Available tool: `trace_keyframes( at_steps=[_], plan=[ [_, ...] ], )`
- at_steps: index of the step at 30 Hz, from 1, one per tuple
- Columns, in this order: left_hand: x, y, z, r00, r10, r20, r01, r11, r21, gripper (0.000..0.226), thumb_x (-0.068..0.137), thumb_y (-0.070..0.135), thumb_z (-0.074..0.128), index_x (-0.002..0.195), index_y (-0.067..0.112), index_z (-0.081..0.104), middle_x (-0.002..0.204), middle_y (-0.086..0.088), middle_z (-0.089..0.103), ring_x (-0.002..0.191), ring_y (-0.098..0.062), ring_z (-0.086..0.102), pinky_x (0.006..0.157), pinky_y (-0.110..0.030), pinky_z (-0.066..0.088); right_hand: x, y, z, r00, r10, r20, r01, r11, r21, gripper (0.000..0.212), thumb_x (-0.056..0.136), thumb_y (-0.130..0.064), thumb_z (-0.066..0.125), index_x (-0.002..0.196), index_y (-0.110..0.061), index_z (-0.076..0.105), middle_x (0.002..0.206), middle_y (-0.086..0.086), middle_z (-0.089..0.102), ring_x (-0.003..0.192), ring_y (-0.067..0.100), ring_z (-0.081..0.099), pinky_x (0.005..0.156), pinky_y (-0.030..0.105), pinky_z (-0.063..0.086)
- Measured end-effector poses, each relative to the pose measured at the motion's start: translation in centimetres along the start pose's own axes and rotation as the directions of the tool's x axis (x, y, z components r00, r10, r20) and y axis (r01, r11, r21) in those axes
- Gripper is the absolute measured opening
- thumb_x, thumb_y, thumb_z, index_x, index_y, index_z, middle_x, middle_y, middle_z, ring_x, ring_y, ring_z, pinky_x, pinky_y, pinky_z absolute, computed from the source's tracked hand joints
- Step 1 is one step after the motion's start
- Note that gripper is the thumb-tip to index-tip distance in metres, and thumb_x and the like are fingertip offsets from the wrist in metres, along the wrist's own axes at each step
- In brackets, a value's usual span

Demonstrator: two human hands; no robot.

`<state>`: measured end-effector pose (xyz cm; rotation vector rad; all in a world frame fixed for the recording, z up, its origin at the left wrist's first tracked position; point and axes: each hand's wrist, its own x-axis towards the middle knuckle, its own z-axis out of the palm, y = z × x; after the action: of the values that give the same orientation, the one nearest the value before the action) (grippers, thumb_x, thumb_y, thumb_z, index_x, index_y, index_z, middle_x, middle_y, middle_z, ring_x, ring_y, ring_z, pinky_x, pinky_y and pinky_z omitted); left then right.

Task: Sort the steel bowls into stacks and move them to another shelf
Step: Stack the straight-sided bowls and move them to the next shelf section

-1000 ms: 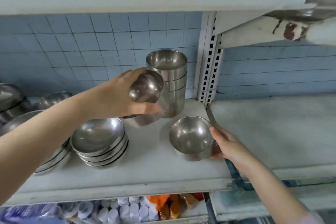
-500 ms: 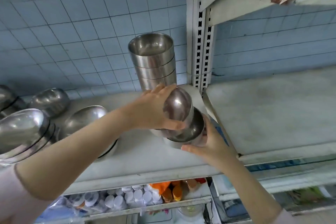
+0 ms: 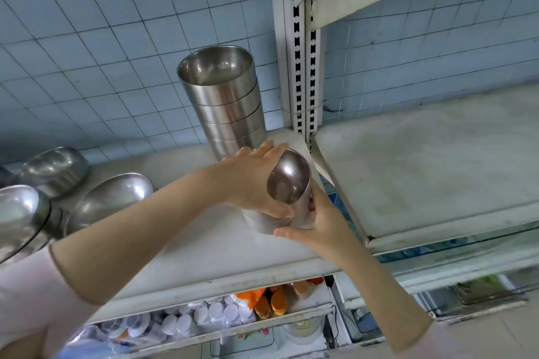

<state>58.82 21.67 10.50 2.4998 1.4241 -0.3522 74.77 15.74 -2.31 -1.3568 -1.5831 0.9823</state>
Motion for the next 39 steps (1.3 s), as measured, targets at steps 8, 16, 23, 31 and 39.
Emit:
trace_keyframes(
  at_steps=[8,16,23,31,39],
  plan=[
    [-1.9,-2.0,-0.4,0.998,0.002,-0.056,-0.011,0.987,-0.159,0.124,0.064,0.081,0.052,0.153,0.031,-0.017,0.16,0.0,-0.025,0.148,-0.026,-0.018,0.12,-0.046,-0.002,-1.1,-3.2,-1.6,0.998,0.022,0.052,-0.027,0.994,0.109,0.124,0.069,-0.037,0.085,0.156,-0.034,-0.003,0.155,-0.019,0.028,0.137,-0.011,0.033,0.108,0.018,0.037],
    [-12.2,-13.5,-5.9,0.939,-0.24,-0.247,0.201,0.964,-0.172,0.093,0.071,0.076,0.043,0.152,0.035,0.022,0.158,0.013,0.026,0.143,-0.011,0.029,0.115,-0.028,0.019,2.6,-13.8,-0.1,0.951,-0.309,0.03,0.3,0.89,-0.345,0.067,0.082,-0.065,0.054,0.142,-0.035,0.047,0.149,-0.022,0.041,0.136,-0.002,0.039,0.116,0.029,0.03],
    [-21.8,-28.8,-6.8,0.837,-0.481,-0.261,0.443,0.876,-0.192,0.084,0.076,0.075,0.046,0.148,0.033,0.034,0.156,0.013,0.031,0.14,-0.015,0.036,0.113,-0.03,0.024,11.2,-21.0,12.7,0.943,-0.199,0.266,0.263,0.936,-0.234,0.048,0.089,-0.048,0.062,0.13,-0.024,0.06,0.133,-0.012,0.06,0.116,-0.002,0.056,0.107,0.024,0.039],
    [-24.7,-43.0,-5.0,0.784,-0.609,-0.12,0.601,0.793,-0.098,0.086,0.086,0.07,0.048,0.153,0.022,0.024,0.158,0.004,0.031,0.142,-0.02,0.034,0.112,-0.034,0.027,20.5,-24.8,25.6,0.889,0.128,0.44,0.062,0.918,-0.391,0.046,0.092,-0.06,0.052,0.127,-0.031,0.057,0.113,-0.012,0.057,0.106,0.011,0.053,0.098,0.03,0.043],
    [-23.0,-52.6,-1.6,0.772,-0.635,-0.032,0.633,0.772,-0.062,0.11,0.074,0.079,0.054,0.156,0.027,0.001,0.163,-0.01,-0.007,0.149,-0.036,0.009,0.118,-0.046,0.016,25.0,-24.3,34.1,0.807,0.417,0.419,-0.188,0.853,-0.486,0.059,0.094,-0.058,0.049,0.136,-0.016,0.046,0.112,0.009,0.06,0.086,0.018,0.059,0.083,0.031,0.052]
  ],
)
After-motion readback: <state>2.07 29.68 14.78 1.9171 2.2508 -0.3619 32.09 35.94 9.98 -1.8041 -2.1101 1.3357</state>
